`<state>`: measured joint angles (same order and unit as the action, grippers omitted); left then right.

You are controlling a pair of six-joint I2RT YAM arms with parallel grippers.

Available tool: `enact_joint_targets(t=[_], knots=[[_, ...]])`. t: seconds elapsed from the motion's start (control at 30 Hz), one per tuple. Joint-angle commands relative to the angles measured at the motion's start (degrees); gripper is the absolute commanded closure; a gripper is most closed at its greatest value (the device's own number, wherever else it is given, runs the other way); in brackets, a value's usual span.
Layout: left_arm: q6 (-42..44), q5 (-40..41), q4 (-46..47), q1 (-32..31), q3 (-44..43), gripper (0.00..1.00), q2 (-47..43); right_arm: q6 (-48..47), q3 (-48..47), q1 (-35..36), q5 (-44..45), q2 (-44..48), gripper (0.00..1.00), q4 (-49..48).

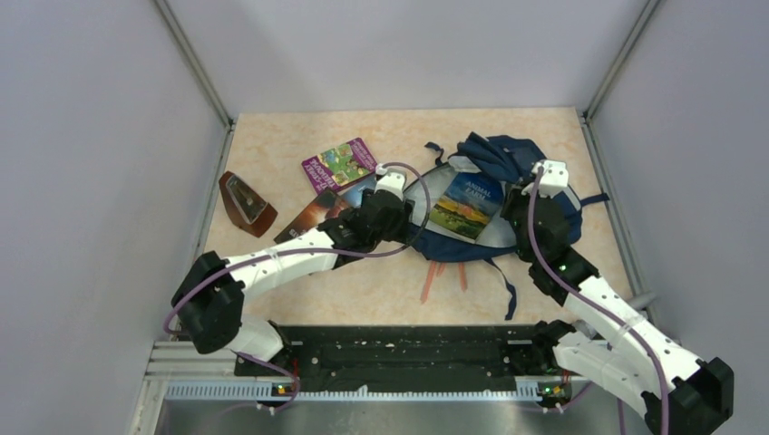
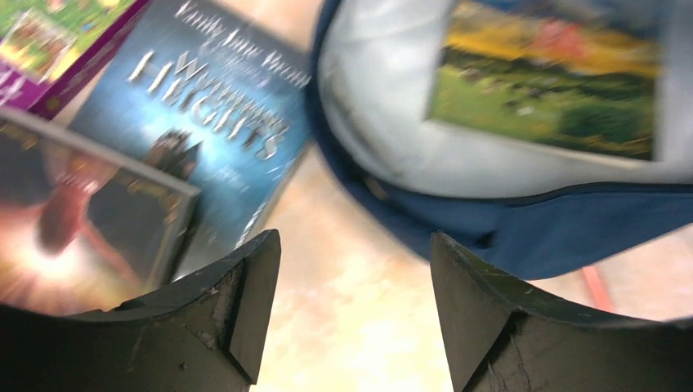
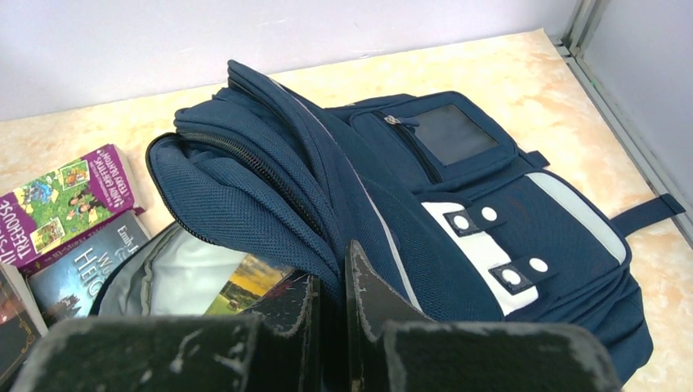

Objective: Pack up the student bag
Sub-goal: Place the book in the student bag, then adjust the book at the center of the board.

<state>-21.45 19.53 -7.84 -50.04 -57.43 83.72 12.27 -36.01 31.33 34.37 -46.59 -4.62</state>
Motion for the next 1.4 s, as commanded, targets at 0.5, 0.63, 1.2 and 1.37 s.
enact_joint_targets(t=[0.5,0.63,1.2,1.37], knots=[[1.59,29.89,-13.35,2.42,-1.97,0.19,11.69,1.37,-1.17,-0.31,1.02,3.90,1.00,-5.58],[3.26,31.31,-12.74,2.56,-4.01,0.19,15.26,1.18,-1.18,-0.26,1.28,4.14,1.00,-5.68],[10.82,34.55,-7.61,4.98,-6.62,0.21,22.05,1.19,-1.43,-0.31,1.05,4.22,1.00,-5.84],[11.43,35.48,-6.42,5.26,-6.27,0.22,22.27,1.14,-1.61,-0.31,1.02,4.39,1.00,-5.90]])
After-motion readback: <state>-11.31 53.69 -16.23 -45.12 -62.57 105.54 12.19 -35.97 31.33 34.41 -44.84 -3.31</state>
